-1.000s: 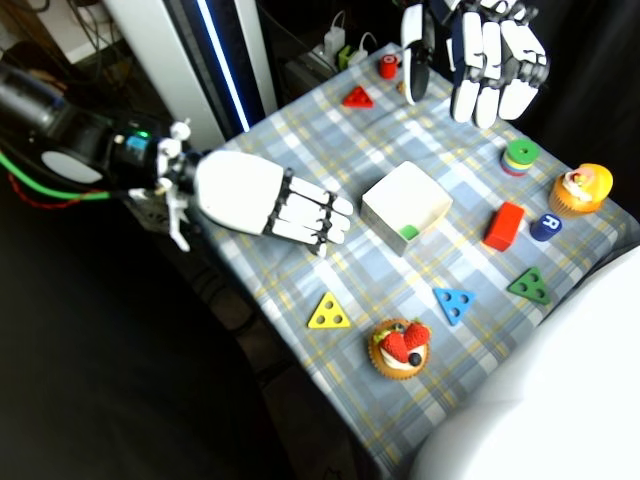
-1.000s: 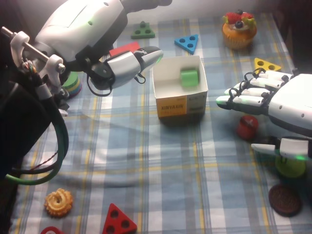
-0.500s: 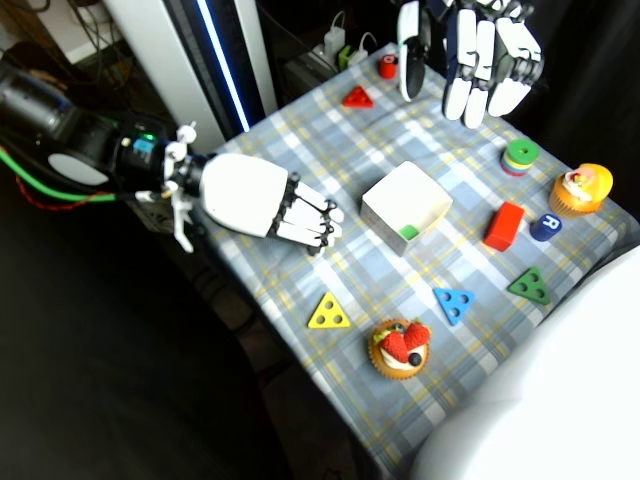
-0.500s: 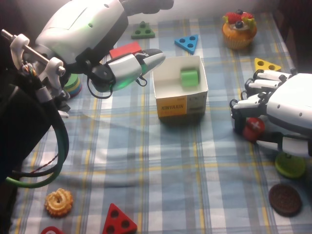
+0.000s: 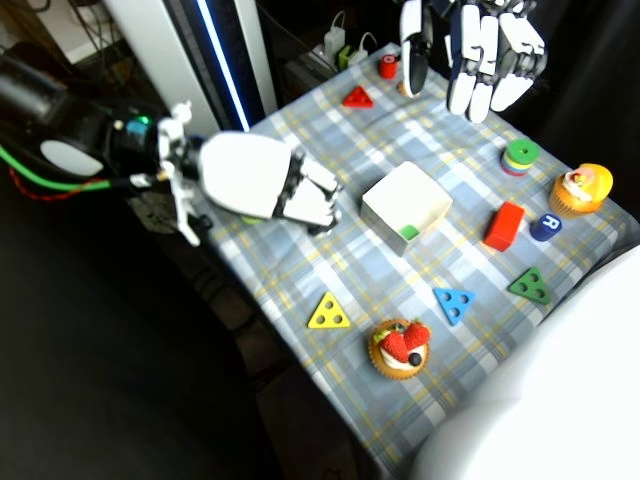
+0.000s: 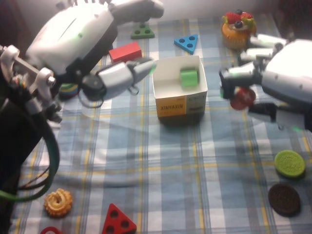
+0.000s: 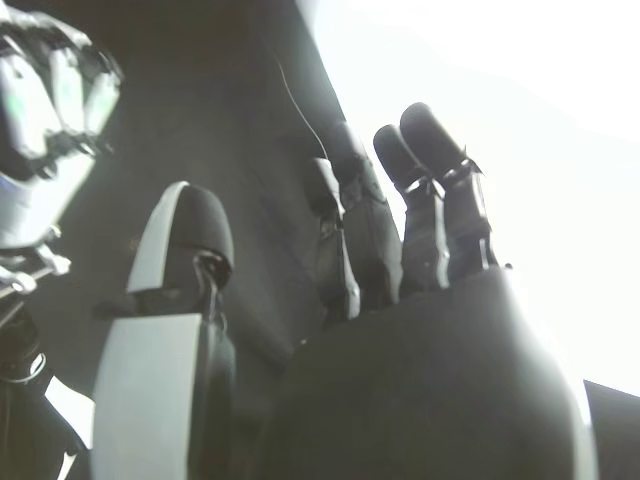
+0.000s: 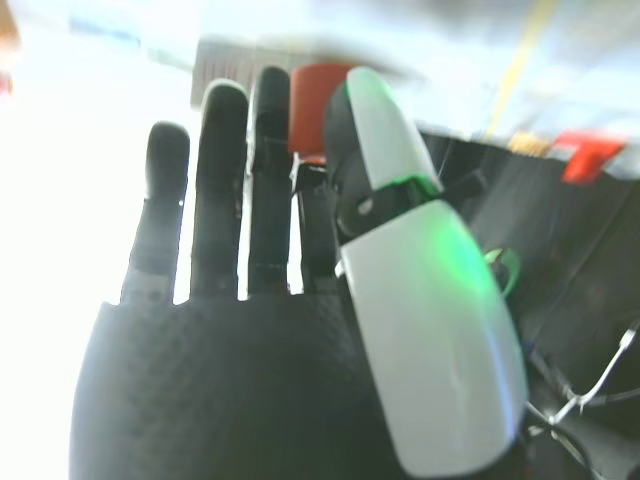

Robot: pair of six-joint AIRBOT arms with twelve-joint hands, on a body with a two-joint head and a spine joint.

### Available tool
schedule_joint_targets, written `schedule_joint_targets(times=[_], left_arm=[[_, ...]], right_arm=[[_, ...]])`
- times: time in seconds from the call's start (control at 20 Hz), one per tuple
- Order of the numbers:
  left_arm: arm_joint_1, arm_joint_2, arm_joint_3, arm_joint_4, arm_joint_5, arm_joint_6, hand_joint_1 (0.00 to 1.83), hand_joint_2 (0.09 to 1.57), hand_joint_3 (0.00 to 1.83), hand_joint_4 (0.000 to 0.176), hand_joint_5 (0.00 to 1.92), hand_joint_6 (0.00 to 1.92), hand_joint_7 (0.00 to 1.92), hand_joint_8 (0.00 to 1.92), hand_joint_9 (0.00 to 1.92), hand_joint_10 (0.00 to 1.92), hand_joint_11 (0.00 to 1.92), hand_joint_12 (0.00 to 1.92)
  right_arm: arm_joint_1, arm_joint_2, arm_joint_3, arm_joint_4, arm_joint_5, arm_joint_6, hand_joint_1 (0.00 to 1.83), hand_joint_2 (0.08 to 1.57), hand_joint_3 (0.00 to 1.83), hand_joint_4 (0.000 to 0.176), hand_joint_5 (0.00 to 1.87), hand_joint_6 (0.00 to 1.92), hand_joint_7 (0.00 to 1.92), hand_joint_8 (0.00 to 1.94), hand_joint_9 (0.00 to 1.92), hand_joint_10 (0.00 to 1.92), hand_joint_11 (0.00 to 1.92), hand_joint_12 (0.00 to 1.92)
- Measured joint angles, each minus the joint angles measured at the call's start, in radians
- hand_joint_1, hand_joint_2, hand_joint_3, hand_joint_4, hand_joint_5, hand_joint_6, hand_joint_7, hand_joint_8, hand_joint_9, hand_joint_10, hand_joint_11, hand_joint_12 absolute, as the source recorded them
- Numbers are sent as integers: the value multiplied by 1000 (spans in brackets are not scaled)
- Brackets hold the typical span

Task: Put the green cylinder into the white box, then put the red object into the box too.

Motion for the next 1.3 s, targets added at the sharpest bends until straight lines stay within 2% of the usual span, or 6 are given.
schedule_joint_targets(times=[0.15, 0.3, 0.8, 0.85, 0.95, 1.3], left_arm=[[45, 15, -11, -72, -45, -13, 850, 1305, 8, 22, 460, 205, 565, 81, 61, 1053, 0, 1608], [81, 16, -23, -102, -76, -14, 885, 1300, 0, 10, 491, 200, 572, 119, 71, 1201, 0, 1768], [143, 32, -43, -161, -133, -19, 914, 1285, 0, 14, 494, 214, 559, 142, 84, 1137, 0, 1637], [143, 32, -43, -161, -133, -19, 912, 1286, 0, 14, 493, 214, 557, 142, 83, 1137, 0, 1637], [144, 32, -43, -165, -133, -23, 911, 1289, 0, 25, 486, 247, 552, 194, 82, 1159, 0, 1657], [151, 26, -40, -167, -134, -45, 935, 1272, 0, 21, 445, 362, 486, 393, 111, 1184, 0, 1696]], right_arm=[[63, -11, 17, -31, 11, 4, 1122, 1281, 1, 0, 661, 1398, 718, 1525, 336, 1662, 0, 1921], [114, -43, 53, -37, -13, 3, 1101, 1305, 2, 7, 650, 1432, 648, 1607, 355, 1661, 23, 1921], [248, -241, 204, -94, -160, 4, 1148, 1273, 0, 0, 611, 1394, 778, 1455, 300, 1251, 0, 1756], [248, -248, 212, -93, -180, 4, 1094, 1193, 0, 0, 514, 804, 630, 909, 284, 1016, 0, 1473], [248, -248, 216, -90, -205, 4, 1019, 1152, 0, 0, 453, 194, 483, 263, 257, 609, 0, 1129], [248, -182, 162, -94, -187, 4, 705, 1226, 3, 3, 178, 1, 295, 1, 183, 291, 0, 1102]])
